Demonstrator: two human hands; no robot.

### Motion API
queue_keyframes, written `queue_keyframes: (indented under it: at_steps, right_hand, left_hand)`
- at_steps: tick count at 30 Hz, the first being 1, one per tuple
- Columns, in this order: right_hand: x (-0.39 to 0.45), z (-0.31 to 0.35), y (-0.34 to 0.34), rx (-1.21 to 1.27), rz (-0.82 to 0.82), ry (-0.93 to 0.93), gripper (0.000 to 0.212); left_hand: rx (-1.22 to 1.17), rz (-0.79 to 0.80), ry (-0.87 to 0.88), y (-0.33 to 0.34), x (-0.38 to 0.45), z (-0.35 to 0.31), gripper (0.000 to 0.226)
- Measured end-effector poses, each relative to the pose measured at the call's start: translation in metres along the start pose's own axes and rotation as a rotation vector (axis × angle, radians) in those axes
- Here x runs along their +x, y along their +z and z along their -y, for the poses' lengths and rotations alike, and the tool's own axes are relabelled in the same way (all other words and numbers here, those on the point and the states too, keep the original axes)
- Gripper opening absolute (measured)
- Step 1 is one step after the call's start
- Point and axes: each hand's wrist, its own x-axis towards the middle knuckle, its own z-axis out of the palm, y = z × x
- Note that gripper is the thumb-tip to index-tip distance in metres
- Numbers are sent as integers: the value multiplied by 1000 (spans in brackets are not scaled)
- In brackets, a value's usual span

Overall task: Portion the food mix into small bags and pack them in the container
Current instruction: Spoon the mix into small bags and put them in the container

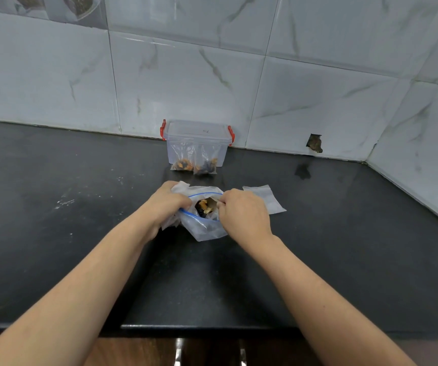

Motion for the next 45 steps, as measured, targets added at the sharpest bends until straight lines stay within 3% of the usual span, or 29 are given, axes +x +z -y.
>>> queue_keyframes:
  at_steps: [2,5,8,12,15,18,22,24,29,32,36,41,45]
  right_hand:
    - [2,-3,4,95,1,61,20]
    - [3,-9,7,282,64,184,37]
    - [4,-15,7,437,142,278,42]
    - [4,-24,7,769,180,475,32]
    - [4,-31,7,877,195,603,18]
    - [0,-37,2,790,174,571,20]
    - [-13,-24,-5,305,30,224,27]
    - [-17,-16,-2,235,-26,156,25]
    - [-10,-20,1,557,41,392,34]
    - [-9,-24,-3,677,137,462,25]
    - [-8,-25,-6,635,174,352,22]
    - [-15,2,-3,170,179,57,26]
    - [-6,-4,-2,529,291,291,26]
  left_hand:
    - [-71,-21,24,2,0,-1,48]
    - [-177,-12,40,3,5,5,67]
    - [-208,-10,31,3,7,9,73]
    - [-118,-31,64,4,9,10,69]
    - [-35,-46,106,2,7,12,66]
    - [64,-81,170,2,6,15,57]
    - [96,-136,222,5,6,14,54]
    - [108,-133,219,8,6,11,52]
    - [187,-161,176,9,9,10,43]
    - [219,-226,169,6,11,12,39]
    - [189,-225,171,7,10,12,41]
    - [93,-185,201,12,9,13,42]
    - [84,-178,232,7,5,15,46]
